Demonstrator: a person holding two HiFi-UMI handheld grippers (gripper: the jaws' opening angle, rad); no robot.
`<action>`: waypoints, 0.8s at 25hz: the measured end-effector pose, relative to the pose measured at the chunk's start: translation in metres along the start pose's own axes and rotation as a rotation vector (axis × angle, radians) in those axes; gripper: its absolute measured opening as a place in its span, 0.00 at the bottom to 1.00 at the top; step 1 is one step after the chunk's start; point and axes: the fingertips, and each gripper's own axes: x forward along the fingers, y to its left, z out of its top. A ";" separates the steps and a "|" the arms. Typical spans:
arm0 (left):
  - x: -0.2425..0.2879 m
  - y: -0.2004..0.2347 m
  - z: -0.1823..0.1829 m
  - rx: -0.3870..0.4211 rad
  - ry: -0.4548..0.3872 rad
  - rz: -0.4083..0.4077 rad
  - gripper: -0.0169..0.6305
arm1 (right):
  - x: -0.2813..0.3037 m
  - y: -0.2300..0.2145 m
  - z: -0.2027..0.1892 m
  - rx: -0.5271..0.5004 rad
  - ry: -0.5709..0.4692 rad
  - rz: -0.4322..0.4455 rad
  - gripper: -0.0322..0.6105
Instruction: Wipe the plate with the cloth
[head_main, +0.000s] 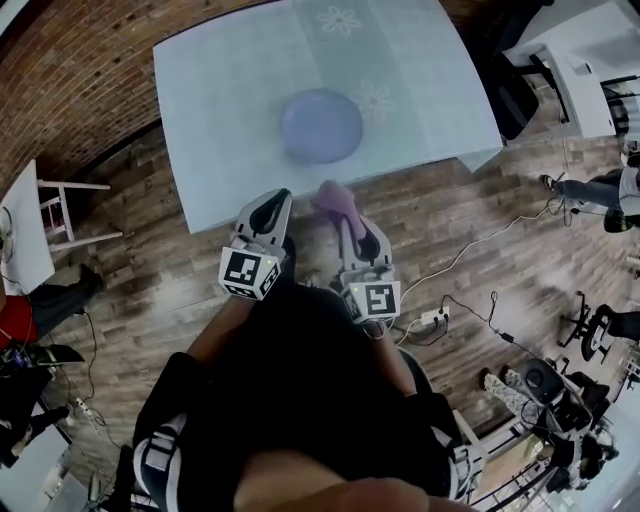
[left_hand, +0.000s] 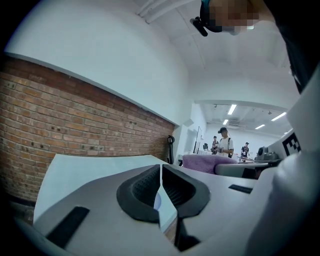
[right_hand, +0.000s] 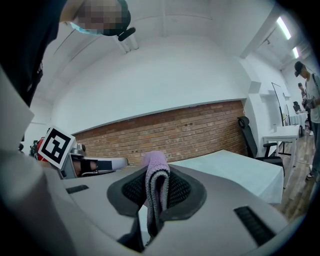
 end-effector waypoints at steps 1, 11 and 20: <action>0.005 0.008 0.002 -0.002 0.002 -0.001 0.09 | 0.008 0.000 0.001 -0.006 0.006 -0.003 0.16; 0.042 0.087 0.013 -0.026 0.032 -0.025 0.09 | 0.089 0.009 0.004 -0.032 0.071 -0.039 0.16; 0.077 0.133 -0.011 -0.041 0.116 -0.003 0.09 | 0.154 -0.004 0.001 -0.057 0.107 -0.016 0.16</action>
